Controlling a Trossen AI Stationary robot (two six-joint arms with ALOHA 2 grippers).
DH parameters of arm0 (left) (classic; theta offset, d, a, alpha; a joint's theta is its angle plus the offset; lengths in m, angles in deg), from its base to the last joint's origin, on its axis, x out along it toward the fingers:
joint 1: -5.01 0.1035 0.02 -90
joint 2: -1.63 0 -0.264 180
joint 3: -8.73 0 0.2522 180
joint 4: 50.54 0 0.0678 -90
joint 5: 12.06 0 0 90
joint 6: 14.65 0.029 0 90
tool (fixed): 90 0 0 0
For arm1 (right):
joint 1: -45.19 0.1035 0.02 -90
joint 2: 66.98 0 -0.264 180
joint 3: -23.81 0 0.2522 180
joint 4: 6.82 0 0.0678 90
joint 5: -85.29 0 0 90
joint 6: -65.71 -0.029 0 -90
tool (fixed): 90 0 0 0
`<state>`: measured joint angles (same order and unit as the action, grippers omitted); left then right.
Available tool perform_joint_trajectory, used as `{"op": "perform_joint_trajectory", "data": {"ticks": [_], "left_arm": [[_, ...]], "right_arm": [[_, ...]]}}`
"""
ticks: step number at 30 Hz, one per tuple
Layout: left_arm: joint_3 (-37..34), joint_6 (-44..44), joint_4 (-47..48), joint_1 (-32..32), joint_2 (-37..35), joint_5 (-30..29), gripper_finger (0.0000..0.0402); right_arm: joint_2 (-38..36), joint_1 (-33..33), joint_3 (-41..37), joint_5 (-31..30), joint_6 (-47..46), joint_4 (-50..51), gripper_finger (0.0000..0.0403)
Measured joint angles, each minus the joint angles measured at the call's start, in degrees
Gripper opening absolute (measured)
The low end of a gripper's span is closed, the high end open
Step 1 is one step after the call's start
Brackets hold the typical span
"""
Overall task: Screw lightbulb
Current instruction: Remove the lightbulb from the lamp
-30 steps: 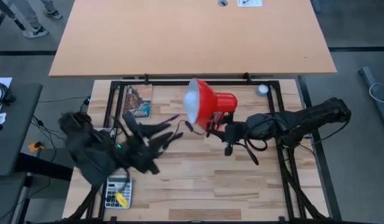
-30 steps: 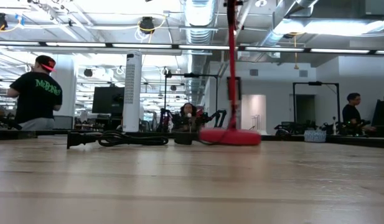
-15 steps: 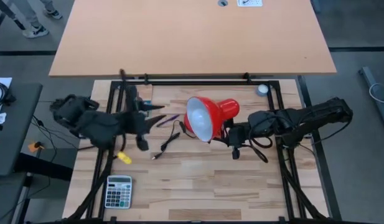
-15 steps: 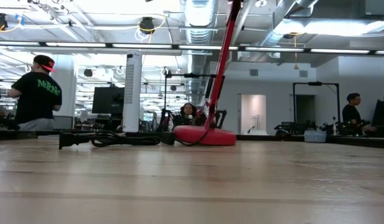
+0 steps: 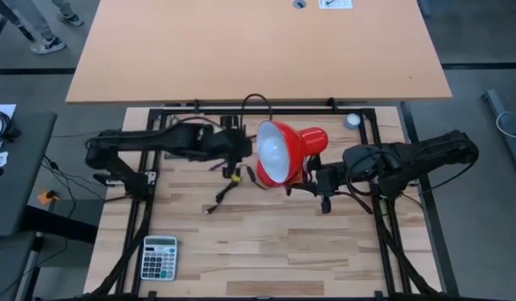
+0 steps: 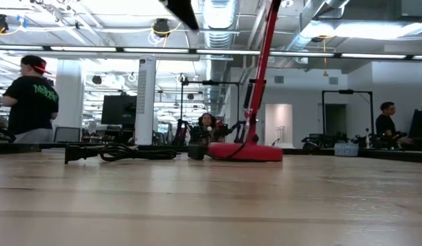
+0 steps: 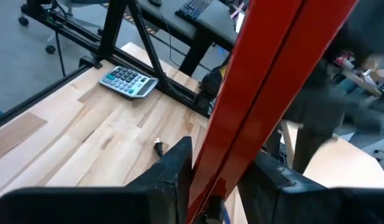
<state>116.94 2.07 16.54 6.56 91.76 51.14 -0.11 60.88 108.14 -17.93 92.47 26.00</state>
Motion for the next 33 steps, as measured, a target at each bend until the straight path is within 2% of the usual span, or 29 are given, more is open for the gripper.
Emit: {"op": "perform_joint_trajectory", "data": {"ticks": [6,10,14,19,26,33], "left_arm": [[-11.25,-0.04,-13.73,5.71,-1.88,13.68,0.011],[-20.19,3.44,-30.57,8.39,-1.92,22.66,0.011],[-30.42,8.42,-49.99,10.01,-1.88,25.58,0.0112],[-37.89,8.23,-61.96,10.92,-1.61,35.05,0.0144],[-40.31,6.66,-75.44,9.5,7.85,35.33,0.0204],[-40.2,9.95,-95.23,6.33,17.43,32.72,0.0215]], "right_arm": [[-2.02,-0.07,0.0,-0.77,-2.44,3.71,0.0113],[-3.18,0.08,0.0,-0.88,-2.81,4.74,0.0113],[-3.54,-0.03,0.0,-0.78,-3.96,4.9,0.0113],[-3.28,-0.03,0.0,-0.33,-4.19,5.2,0.0113],[-2.93,0.04,0.0,-0.07,-4.48,5.18,0.0113],[-2.89,0.01,0.0,-0.07,-5.58,5.24,0.0113]]}}
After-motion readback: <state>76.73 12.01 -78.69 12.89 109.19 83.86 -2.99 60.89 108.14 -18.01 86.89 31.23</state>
